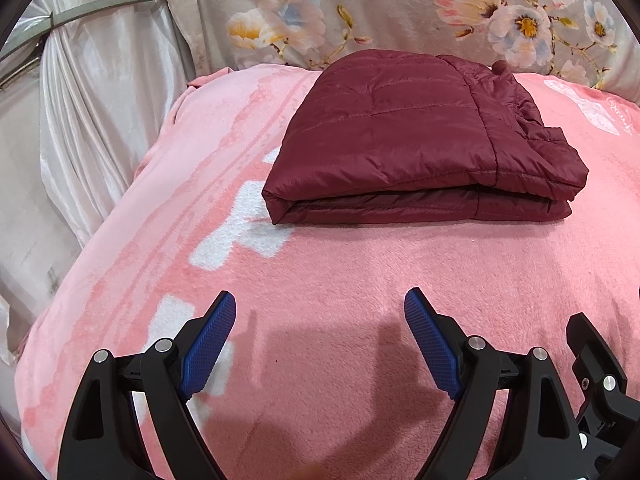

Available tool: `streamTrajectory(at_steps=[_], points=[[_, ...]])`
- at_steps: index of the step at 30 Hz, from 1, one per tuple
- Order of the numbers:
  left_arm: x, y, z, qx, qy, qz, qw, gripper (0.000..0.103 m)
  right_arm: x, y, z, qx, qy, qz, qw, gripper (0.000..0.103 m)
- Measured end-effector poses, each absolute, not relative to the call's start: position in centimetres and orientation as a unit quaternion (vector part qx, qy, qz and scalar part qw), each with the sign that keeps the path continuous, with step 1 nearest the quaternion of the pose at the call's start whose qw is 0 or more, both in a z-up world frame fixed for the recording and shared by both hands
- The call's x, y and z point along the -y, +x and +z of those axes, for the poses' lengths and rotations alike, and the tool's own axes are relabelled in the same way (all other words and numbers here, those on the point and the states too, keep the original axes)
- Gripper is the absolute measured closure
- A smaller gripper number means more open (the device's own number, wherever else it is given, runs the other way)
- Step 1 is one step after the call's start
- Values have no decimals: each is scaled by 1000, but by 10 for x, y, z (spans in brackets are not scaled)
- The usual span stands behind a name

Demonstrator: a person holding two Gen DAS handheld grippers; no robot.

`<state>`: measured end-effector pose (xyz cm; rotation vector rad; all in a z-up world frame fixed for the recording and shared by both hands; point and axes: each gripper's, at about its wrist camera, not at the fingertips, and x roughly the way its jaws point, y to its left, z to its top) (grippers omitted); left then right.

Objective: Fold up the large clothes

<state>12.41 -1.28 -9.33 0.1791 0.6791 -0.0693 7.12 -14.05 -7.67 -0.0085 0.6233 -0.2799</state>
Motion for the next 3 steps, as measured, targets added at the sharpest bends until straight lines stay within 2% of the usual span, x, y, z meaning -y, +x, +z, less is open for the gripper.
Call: streamTrajectory(at_steps=[3], points=[[14, 123, -93, -331, 89, -31, 939, 20, 141, 72, -75, -305, -5, -139, 942, 26]])
